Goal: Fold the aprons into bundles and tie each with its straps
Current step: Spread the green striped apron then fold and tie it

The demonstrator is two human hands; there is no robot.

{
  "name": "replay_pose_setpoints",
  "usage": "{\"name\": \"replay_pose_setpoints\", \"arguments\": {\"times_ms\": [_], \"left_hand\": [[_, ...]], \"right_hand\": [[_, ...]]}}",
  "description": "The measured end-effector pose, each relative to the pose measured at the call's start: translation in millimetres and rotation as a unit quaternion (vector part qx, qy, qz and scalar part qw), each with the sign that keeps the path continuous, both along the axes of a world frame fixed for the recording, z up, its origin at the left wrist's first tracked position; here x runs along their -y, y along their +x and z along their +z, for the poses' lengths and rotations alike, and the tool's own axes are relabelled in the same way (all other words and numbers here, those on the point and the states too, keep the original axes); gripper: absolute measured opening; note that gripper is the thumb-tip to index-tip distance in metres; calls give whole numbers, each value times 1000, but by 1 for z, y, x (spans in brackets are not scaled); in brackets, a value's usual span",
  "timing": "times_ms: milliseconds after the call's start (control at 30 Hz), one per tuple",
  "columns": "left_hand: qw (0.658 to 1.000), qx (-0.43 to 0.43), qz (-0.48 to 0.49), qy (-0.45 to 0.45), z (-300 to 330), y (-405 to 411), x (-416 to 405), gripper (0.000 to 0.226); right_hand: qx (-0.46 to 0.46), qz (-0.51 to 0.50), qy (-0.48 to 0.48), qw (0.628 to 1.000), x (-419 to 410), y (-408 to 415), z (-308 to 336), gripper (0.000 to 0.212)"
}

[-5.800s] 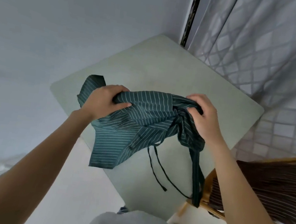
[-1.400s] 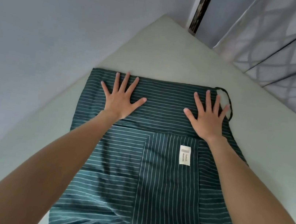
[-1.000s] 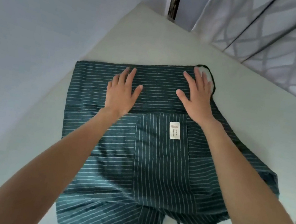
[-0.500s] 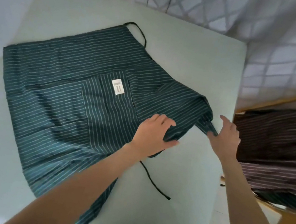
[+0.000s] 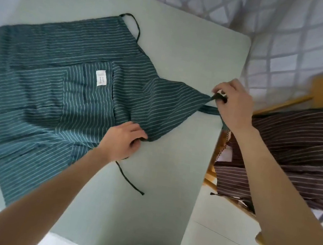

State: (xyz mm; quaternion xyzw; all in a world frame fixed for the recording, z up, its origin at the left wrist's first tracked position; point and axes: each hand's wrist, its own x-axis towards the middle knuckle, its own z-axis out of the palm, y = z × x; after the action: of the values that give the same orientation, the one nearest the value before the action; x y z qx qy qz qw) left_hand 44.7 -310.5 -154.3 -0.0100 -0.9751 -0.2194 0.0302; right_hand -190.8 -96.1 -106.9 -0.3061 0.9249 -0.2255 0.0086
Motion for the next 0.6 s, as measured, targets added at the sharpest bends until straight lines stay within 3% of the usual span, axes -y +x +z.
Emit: {"name": "replay_pose_setpoints", "arguments": {"times_ms": [67, 100, 167, 200, 300, 367, 433, 533, 600], "left_hand": [[999, 39, 13, -19, 2, 20, 3, 29], [997, 73, 21, -31, 1, 27, 3, 29], [986, 149, 36, -59, 0, 36, 1, 31], [982, 170, 43, -70, -1, 38, -2, 34], [986, 128, 79, -73, 4, 30, -17, 39], [988, 79, 108, -71, 7, 17, -28, 37], [984, 97, 127, -77, 4, 3, -37, 38], [958, 222, 162, -78, -6, -13, -46, 63], [945, 272, 159, -82, -12, -22, -53, 75]], "right_hand": [[147, 122, 68, 979, -11, 8, 5, 23], [239, 166, 116, 950, -19, 17, 6, 25], [363, 187, 190, 893, -34, 34, 2, 32], [369, 172, 190, 893, -39, 38, -3, 31], [219, 83, 73, 969, -36, 34, -18, 20], [145, 54, 30, 987, -18, 24, -30, 25], [145, 111, 96, 979, 3, 15, -44, 43], [105, 221, 273, 931, 18, 3, -68, 85], [70, 238, 309, 918, 17, -18, -76, 101]]}}
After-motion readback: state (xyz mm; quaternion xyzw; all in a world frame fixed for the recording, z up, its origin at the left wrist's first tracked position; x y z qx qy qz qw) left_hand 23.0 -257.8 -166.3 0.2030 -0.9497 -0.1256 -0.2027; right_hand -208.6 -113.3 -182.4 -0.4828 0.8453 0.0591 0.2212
